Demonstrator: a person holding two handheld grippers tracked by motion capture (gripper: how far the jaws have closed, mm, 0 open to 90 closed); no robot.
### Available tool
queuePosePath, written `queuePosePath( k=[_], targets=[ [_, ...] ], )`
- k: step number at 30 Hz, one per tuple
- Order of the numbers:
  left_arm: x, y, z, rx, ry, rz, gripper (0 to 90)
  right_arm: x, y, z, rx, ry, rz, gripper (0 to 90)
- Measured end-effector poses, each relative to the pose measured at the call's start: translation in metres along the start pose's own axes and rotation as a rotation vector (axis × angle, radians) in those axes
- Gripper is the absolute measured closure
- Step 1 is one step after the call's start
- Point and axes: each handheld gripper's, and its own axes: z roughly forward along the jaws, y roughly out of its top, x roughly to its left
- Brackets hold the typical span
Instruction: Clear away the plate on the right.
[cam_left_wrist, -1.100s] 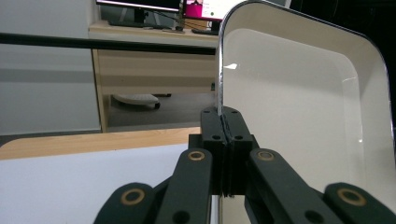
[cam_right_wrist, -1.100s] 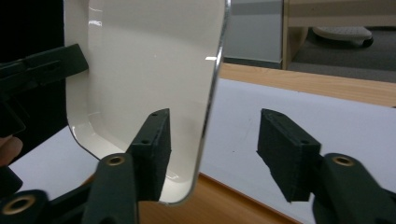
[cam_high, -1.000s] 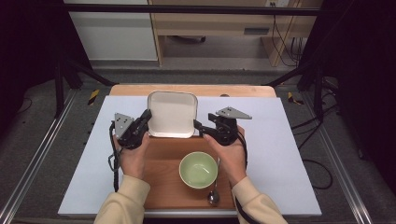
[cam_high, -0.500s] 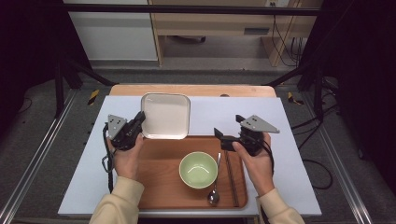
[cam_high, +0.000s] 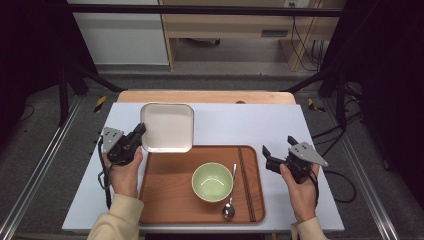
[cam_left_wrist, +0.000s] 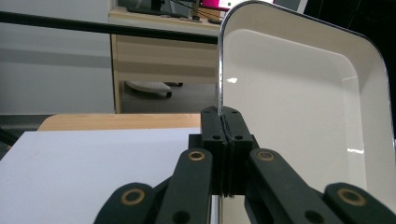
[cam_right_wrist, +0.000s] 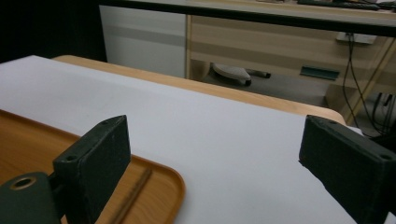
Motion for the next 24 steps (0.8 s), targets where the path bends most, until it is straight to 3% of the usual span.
queuePosePath(
  k=[4,14,24],
  targets=[
    [0.008,0.0,-0.008,0.004,0.0,0.005,89.2,-0.01,-0.006,-0.011,-0.017,-0.047,-0.017,8.9],
    [0.027,-0.01,-0.021,0.033,0.006,-0.011,89.2,-0.023,-0.019,-0.016,0.024,-0.072,0.026,8.7],
    [0.031,-0.021,-0.035,0.092,-0.017,0.042,89.2,-0.024,-0.021,-0.024,0.023,-0.076,0.02,8.6]
  ],
)
